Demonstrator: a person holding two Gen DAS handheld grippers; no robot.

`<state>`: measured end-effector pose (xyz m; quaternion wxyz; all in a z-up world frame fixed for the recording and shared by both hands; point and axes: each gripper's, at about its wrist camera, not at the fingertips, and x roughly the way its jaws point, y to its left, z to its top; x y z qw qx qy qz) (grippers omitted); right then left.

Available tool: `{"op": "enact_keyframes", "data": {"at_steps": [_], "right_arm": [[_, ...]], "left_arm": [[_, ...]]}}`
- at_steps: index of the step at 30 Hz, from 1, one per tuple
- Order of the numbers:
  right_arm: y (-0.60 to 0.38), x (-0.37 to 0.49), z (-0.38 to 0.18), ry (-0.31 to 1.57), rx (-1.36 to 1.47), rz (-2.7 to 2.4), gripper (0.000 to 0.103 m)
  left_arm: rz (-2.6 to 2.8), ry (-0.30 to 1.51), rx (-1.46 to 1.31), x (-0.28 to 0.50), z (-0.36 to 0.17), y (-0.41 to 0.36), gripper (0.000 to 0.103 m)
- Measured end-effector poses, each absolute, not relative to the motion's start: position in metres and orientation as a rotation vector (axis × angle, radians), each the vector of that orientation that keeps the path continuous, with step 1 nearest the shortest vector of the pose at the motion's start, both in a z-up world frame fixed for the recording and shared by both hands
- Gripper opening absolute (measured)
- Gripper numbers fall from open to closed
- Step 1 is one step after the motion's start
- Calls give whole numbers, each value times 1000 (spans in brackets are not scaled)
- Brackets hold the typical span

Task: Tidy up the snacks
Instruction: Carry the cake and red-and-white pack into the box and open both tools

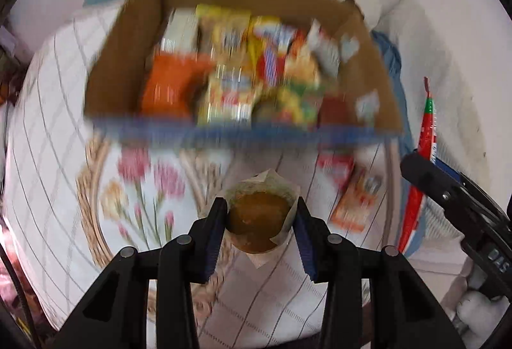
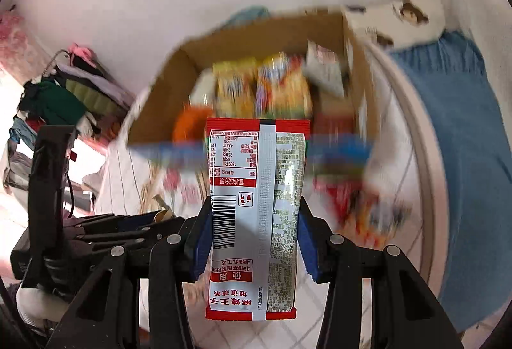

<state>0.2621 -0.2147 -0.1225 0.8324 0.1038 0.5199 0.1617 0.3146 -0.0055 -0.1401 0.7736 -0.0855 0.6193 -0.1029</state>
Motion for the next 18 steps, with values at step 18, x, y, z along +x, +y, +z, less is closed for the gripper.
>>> {"op": "enact_keyframes", "data": {"at_steps": [18], "right_arm": [[-201,456,-175,1244,35,144,85]], "left_arm": [[21,1387,69,473,-159,18,43]]}}
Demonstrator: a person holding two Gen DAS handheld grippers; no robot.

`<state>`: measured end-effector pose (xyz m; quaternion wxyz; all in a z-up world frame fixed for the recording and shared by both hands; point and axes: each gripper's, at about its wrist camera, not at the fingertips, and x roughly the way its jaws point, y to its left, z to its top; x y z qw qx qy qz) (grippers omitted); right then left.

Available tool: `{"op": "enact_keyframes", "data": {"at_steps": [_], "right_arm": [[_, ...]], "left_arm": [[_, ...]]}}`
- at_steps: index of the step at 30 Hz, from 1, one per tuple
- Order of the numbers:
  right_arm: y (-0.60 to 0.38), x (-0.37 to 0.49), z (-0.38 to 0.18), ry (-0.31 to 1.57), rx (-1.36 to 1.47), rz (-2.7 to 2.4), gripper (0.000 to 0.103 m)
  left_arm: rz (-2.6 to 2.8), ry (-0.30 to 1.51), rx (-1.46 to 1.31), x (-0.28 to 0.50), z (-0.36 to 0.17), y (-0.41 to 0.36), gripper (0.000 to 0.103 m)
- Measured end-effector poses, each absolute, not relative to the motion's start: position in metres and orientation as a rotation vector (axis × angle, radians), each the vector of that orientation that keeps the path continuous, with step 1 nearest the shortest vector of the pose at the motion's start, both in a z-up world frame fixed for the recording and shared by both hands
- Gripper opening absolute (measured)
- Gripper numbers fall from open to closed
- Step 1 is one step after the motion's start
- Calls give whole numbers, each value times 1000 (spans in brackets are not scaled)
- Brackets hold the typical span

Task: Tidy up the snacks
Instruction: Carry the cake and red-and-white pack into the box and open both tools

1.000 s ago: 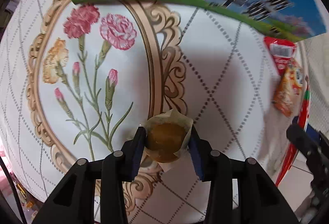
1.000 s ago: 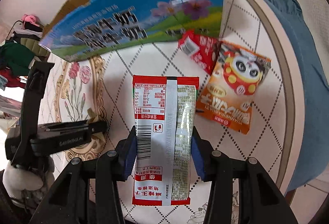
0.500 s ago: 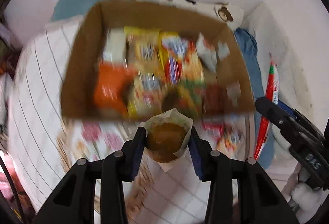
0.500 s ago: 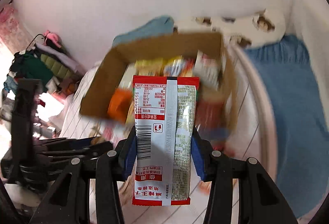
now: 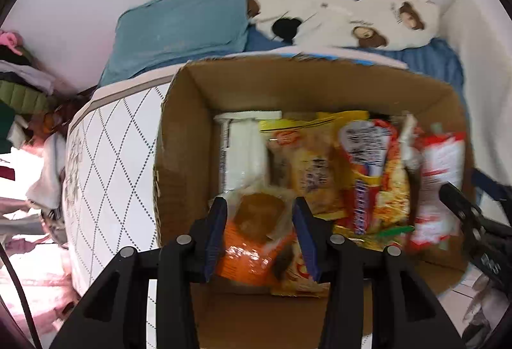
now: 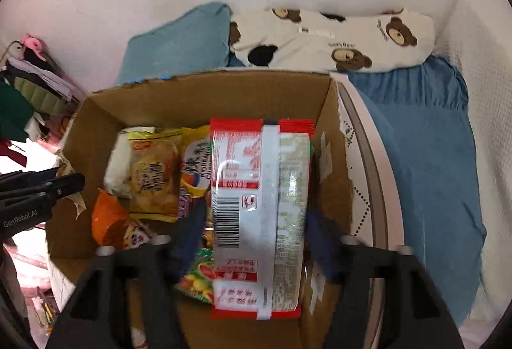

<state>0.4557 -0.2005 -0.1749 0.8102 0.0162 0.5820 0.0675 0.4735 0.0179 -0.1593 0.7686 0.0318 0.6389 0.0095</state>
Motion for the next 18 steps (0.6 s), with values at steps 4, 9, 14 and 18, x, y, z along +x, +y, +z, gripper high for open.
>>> {"op": "enact_keyframes", "data": {"at_steps": [4,9,14,18], "right_arm": [[-197,458,-182,1261,23,132,97],[-195,454,-187,1290,38,136,97],[-196,449,-193,1314,43,128,98],[-196,442,-193,1316,42,116,98]], "left_arm": [[3,1422,85,481,-175,14,90],[-10,1435,55,478,-182,14,90],[-14,1442,-3,465,-183,16,90],[-16,1426,-30,454,-178,15,90]]}}
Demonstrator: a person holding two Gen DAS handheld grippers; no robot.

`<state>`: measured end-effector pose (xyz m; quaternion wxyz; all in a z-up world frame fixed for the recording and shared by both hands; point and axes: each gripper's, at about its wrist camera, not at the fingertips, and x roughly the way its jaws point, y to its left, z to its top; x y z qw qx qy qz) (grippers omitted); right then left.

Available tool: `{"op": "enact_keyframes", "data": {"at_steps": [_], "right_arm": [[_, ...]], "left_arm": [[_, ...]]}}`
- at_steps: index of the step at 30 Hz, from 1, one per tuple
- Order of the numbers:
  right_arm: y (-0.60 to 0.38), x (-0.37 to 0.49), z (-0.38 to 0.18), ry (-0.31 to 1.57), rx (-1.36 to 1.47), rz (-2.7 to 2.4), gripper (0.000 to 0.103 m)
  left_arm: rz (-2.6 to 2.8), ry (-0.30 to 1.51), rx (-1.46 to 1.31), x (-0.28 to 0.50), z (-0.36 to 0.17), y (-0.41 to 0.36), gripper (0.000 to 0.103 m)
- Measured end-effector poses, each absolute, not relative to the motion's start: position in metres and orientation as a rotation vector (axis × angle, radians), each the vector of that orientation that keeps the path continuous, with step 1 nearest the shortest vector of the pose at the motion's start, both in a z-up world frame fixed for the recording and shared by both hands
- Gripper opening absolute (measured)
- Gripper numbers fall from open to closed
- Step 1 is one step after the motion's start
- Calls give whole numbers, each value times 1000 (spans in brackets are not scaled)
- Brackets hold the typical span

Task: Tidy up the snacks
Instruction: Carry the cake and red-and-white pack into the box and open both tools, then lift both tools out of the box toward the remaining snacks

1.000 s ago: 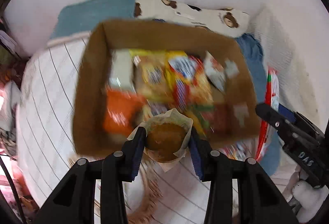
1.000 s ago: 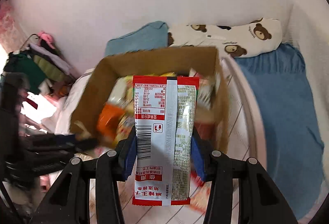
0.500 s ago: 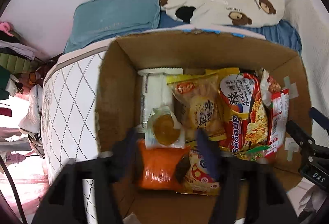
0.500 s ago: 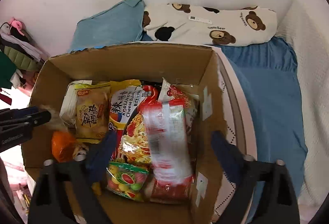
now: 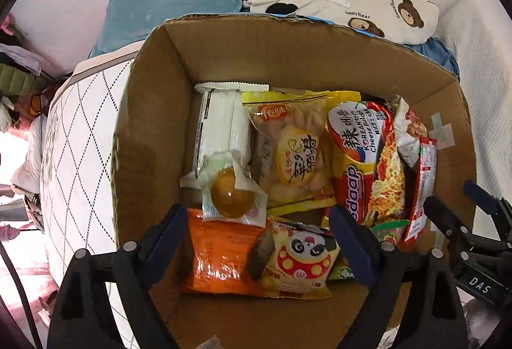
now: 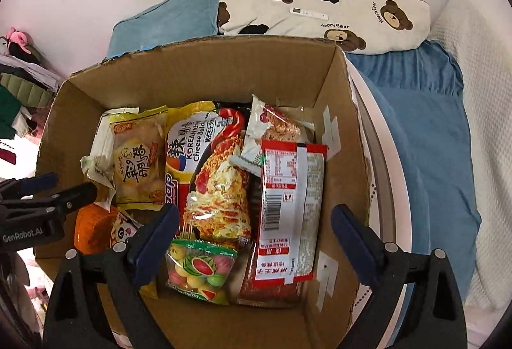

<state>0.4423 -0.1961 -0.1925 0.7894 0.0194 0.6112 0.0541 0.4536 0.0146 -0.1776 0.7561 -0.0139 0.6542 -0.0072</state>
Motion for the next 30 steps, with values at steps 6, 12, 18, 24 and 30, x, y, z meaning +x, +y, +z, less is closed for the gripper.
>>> {"op": "enact_keyframes", "data": {"at_steps": [6,12,18,24,30], "right_arm": [[-194,425,-181,1297,24,119,98],[-190,398,-165,1256,4,123,98],[-189,366,-141,1197,4,137,98],[-192,333,-107,1111,10,139,98],[-193,300,-73,1025,11,138,98]], "left_arm": [[-21,1365,-49,432,-159,11,90],[-26,1298,-48,403,-142,4,90],[-34,1216,-35,373,-119,-3,90],[-35,1119,-14,340,-88,-7,90],[-36,1042,-25,308,-65,-8,90]]}}
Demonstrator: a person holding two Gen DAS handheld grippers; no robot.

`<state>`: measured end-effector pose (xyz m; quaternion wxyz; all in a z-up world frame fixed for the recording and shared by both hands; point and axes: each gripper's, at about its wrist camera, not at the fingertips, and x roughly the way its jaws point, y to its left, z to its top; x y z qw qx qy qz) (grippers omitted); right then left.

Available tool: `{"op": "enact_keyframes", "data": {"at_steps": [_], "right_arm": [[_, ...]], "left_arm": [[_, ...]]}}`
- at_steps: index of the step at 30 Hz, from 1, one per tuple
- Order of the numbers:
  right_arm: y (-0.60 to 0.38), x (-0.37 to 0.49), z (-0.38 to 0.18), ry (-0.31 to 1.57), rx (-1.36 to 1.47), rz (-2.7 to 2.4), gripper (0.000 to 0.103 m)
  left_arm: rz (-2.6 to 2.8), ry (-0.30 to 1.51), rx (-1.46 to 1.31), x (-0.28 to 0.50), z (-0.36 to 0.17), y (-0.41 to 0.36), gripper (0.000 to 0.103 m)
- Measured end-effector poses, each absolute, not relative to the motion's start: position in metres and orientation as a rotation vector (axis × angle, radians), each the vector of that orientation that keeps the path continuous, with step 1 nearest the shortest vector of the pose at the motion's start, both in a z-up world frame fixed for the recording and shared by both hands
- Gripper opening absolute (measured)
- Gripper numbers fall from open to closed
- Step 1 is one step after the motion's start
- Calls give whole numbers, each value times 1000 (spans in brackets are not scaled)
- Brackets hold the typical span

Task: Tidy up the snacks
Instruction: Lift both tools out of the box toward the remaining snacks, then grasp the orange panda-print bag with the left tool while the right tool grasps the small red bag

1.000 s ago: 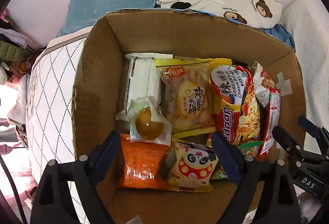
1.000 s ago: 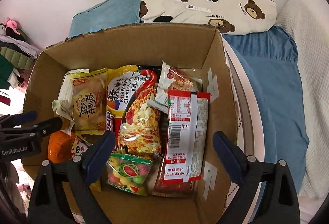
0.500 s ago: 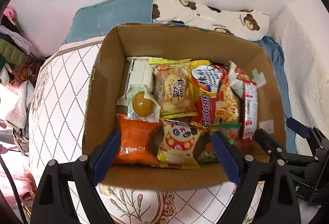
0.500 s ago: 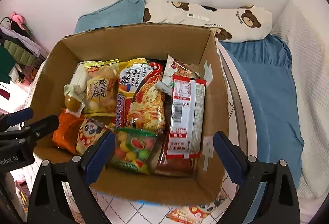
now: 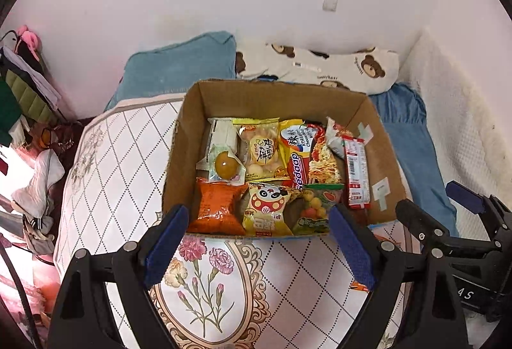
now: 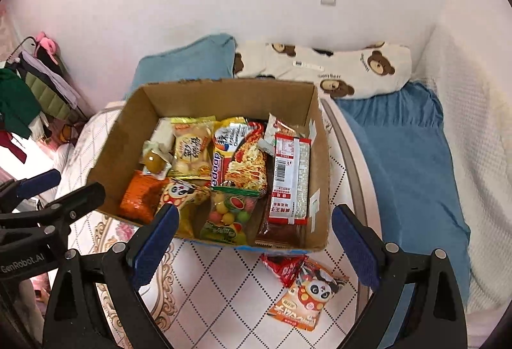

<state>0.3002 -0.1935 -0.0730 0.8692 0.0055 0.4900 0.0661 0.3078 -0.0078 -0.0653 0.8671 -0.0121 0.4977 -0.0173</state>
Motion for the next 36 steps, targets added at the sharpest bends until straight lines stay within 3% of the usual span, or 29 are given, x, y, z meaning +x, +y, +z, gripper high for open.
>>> {"op": "enact_keyframes", "data": {"at_steps": [12,22,26,36], "right_arm": [[-204,240,-31,892,11,107,98],[-225,219,-37,893,109,119,99],[-249,219,-65,961,179,95,99],[-352,205,-204,1232,402,2,98]], "left_arm": [[8,930,-13,259,-45,-7,90],[23,945,-3,243,-54,-14,90],[15,1006,27,244,-79,-31,90],[-178,1357,181,261,-218,-148,90]]}}
